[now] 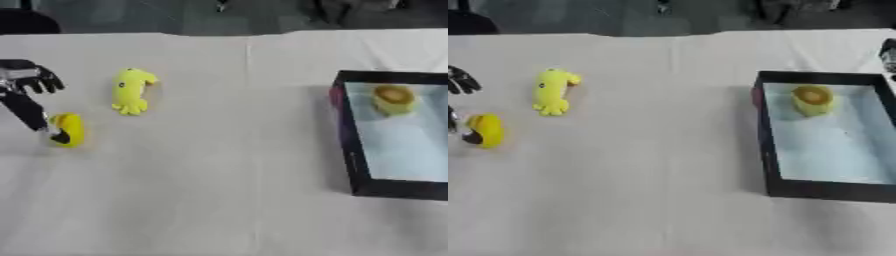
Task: Pick up the objects with one hand, pass them to the other hand, and then place them into the box on the other side of the table.
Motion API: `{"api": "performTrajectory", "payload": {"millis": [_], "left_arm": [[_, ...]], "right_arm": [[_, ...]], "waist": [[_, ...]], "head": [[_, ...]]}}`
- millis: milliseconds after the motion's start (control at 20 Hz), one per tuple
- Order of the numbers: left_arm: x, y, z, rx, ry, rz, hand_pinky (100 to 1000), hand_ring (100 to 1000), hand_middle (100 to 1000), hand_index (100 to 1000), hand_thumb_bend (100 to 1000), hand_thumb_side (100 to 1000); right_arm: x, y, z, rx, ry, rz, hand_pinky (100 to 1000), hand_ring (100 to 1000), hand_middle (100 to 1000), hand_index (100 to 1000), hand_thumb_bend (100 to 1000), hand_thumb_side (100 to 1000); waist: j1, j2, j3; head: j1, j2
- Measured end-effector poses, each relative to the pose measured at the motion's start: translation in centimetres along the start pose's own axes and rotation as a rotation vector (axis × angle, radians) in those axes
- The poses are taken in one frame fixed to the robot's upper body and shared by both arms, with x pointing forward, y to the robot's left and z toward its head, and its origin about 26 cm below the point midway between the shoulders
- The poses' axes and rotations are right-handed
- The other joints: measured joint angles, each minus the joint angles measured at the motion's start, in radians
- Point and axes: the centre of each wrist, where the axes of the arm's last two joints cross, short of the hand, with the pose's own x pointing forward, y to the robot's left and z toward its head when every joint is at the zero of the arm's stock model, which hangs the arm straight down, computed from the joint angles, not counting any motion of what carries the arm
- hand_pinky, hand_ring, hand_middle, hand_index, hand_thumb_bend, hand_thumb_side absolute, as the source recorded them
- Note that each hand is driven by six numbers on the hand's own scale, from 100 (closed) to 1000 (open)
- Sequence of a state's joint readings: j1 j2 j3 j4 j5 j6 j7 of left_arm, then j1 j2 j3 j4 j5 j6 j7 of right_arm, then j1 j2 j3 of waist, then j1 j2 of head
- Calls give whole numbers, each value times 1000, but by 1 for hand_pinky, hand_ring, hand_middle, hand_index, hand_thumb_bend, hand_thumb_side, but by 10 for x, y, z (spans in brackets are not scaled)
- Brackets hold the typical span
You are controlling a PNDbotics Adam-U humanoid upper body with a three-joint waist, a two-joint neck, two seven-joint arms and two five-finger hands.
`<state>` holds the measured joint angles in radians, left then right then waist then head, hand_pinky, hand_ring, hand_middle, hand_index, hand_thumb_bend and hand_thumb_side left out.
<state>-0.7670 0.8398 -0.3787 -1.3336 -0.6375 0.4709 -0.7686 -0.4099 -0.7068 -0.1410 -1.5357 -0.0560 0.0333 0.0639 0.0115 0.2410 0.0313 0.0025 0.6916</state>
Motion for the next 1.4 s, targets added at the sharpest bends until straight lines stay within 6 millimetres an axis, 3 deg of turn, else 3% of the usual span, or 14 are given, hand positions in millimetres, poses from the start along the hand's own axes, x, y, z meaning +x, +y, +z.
{"api": "performTrajectory", "payload": {"millis": [500, 1000, 1150, 1400], "left_arm": [[2, -11, -35, -27, 126, -32, 834, 866, 796, 843, 807, 112], [1, -23, -59, -64, 181, 55, 838, 841, 767, 815, 713, 106], [3, -25, -61, -67, 166, 100, 838, 835, 760, 793, 661, 100], [6, -22, -60, -61, 151, 127, 809, 797, 707, 714, 502, 100]], "right_arm": [[-3, 2, 2, -7, 13, -8, 1000, 1000, 1000, 1000, 100, 417], [-6, 4, 4, -14, 29, -17, 1000, 1000, 1000, 1000, 100, 412], [-6, 4, 4, -16, 32, -17, 1000, 1000, 1000, 1000, 100, 407], [-6, 4, 4, -17, 38, -17, 1000, 1000, 1000, 1000, 100, 404]], "waist": [[-1, 0, -2], [-4, 0, -3], [-5, 0, -3], [-5, 0, -2]], "head": [[8, 1], [13, 1], [13, 1], [13, 1]]}}
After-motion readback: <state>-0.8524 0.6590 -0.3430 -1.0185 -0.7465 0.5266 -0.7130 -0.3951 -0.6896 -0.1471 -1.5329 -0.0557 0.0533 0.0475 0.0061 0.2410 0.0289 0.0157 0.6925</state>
